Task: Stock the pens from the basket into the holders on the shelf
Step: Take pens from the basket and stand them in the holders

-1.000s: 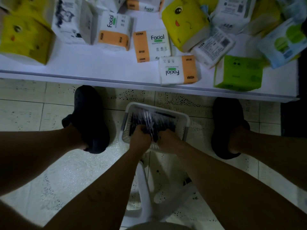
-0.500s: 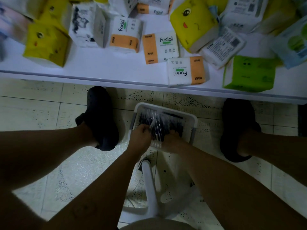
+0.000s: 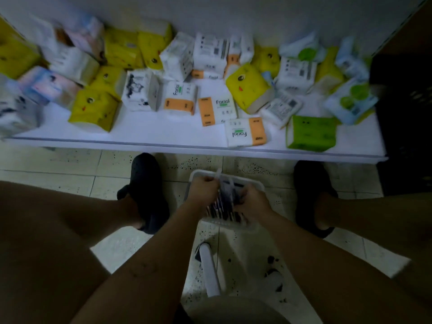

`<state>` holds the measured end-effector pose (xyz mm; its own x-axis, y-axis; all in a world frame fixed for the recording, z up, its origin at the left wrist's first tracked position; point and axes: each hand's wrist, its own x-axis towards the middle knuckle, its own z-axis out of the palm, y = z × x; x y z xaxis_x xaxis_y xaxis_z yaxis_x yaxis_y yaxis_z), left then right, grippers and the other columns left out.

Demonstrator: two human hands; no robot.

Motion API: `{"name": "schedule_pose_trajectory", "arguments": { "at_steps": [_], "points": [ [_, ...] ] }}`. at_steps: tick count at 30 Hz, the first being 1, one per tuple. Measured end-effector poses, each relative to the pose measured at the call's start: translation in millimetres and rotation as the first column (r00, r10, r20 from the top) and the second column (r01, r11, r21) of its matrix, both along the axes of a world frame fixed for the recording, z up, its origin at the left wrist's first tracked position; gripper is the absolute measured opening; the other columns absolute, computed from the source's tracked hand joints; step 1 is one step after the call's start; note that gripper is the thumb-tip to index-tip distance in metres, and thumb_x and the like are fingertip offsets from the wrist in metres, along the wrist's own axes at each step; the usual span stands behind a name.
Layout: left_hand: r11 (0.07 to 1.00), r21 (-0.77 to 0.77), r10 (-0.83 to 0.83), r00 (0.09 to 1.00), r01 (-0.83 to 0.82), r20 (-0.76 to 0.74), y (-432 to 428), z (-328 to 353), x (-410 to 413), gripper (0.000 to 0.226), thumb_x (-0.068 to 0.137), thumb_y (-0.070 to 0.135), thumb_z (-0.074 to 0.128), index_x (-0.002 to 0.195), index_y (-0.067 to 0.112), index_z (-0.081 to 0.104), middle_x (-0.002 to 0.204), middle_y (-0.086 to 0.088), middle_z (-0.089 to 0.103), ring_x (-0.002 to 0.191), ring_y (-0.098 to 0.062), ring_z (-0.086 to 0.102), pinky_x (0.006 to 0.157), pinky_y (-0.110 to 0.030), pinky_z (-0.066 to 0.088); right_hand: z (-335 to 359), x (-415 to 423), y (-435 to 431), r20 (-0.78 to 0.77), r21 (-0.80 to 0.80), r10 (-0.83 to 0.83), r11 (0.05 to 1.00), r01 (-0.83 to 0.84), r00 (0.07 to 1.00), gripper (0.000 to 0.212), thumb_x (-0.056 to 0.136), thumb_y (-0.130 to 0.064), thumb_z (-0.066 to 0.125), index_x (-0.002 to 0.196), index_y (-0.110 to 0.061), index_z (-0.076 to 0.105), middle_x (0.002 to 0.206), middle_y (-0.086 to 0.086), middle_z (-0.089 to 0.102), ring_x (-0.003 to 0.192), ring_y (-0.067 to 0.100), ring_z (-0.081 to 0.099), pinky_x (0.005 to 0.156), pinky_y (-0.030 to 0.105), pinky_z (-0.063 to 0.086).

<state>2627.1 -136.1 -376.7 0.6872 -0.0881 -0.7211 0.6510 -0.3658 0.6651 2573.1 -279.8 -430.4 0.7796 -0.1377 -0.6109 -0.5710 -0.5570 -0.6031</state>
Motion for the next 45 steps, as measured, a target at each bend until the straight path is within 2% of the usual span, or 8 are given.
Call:
{"name": "schedule_pose_trajectory", "arguments": {
  "at_steps": [3,8,17,26,29,33,39,45],
  "points": [
    [0.998,-0.032,0.058,0.996,-0.056,0.072,-5,30,4,0.022,0.1,0.022,0.046,0.108,0.009,0.062,0.087,-0.007,0.062,0.066,-0.017,0.05,0.06,-0.029,0.045,29,5,-2,0.062,0.076,-0.044,0.996,0.04,0.997,0.053,0.075,-0.008,0.077,0.119,-0.019,0.05,0.11,-0.004,0.06,0.094,0.014,0.06,0.072,0.028,0.052],
    [0.989,-0.109,0.123,0.96,-0.098,0.253,0,83,5,0.028,0.097,0.039,0.053,0.102,0.014,0.065,0.073,-0.002,0.06,0.055,-0.012,0.046,0.045,-0.019,0.04,87,18,-3,0.236,0.125,-0.089,0.99,0.06,0.968,0.018,0.092,-0.011,0.061,0.085,-0.027,0.058,0.083,-0.005,0.065,0.064,0.013,0.061,0.06,0.039,0.056],
    [0.931,-0.365,0.152,0.897,0.011,0.415,-16,172,13,0.014,0.096,0.017,0.058,0.09,0.005,0.063,0.078,-0.009,0.064,0.073,-0.019,0.07,0.07,-0.042,0.059,205,19,-16,0.568,0.106,-0.168,0.986,0.131,0.805,0.02,0.09,-0.019,0.068,0.086,0.0,0.072,0.078,0.016,0.07,0.07,0.031,0.067,0.068,0.049,0.057],
    [0.962,-0.195,0.018,0.667,0.192,0.745,-44,284,27,0.01,0.092,0.016,0.064,0.099,0.01,0.068,0.088,-0.011,0.072,0.085,-0.024,0.069,0.08,-0.035,0.055,327,29,-39,0.749,0.274,-0.266,0.958,0.083,0.607,0.078,0.084,-0.006,0.071,0.14,-0.046,0.034,0.097,-0.001,0.062,0.059,0.025,0.068,0.049,0.034,0.056],
    [0.955,-0.151,-0.029,0.585,0.256,0.81,-56,328,28,0.011,0.092,0.013,0.063,0.1,0.007,0.068,0.078,-0.003,0.067,0.069,-0.01,0.064,0.067,-0.023,0.05,371,32,-48,0.808,0.253,-0.252,0.965,0.072,0.533,0.065,0.084,-0.007,0.072,0.133,-0.04,0.045,0.095,0.0,0.063,0.053,0.018,0.063,0.049,0.034,0.056],
    [0.933,-0.194,0.024,0.483,0.305,0.875,-64,382,28,0.016,0.092,0.011,0.062,0.108,0.01,0.064,0.083,-0.004,0.065,0.084,-0.025,0.069,0.077,-0.04,0.056,418,32,-62,0.872,0.181,-0.215,0.976,0.12,0.439,0.042,0.091,-0.014,0.066,0.116,-0.044,0.05,0.085,-0.002,0.052,0.061,0.022,0.06,0.053,0.033,0.056],
    [0.92,-0.1,-0.01,0.279,0.378,0.96,-74,435,25,0.028,0.094,0.02,0.061,0.121,0.028,0.061,0.09,-0.002,0.069,0.08,-0.011,0.07,0.078,-0.039,0.059,474,25,-78,0.941,0.162,-0.193,0.978,0.13,0.277,0.046,0.093,-0.017,0.061,0.101,-0.061,0.052,0.081,-0.019,0.059,0.058,0.007,0.06,0.048,0.022,0.052],
    [0.918,-0.06,-0.022,0.2,0.392,0.98,-93,482,27,0.024,0.09,0.014,0.065,0.112,0.024,0.065,0.091,-0.001,0.071,0.084,-0.013,0.069,0.081,-0.042,0.058,518,26,-100,0.969,0.113,-0.155,0.971,0.209,0.195,0.038,0.087,-0.02,0.07,0.117,-0.04,0.056,0.086,-0.009,0.062,0.064,0.012,0.066,0.054,0.028,0.056]
  ]
}}
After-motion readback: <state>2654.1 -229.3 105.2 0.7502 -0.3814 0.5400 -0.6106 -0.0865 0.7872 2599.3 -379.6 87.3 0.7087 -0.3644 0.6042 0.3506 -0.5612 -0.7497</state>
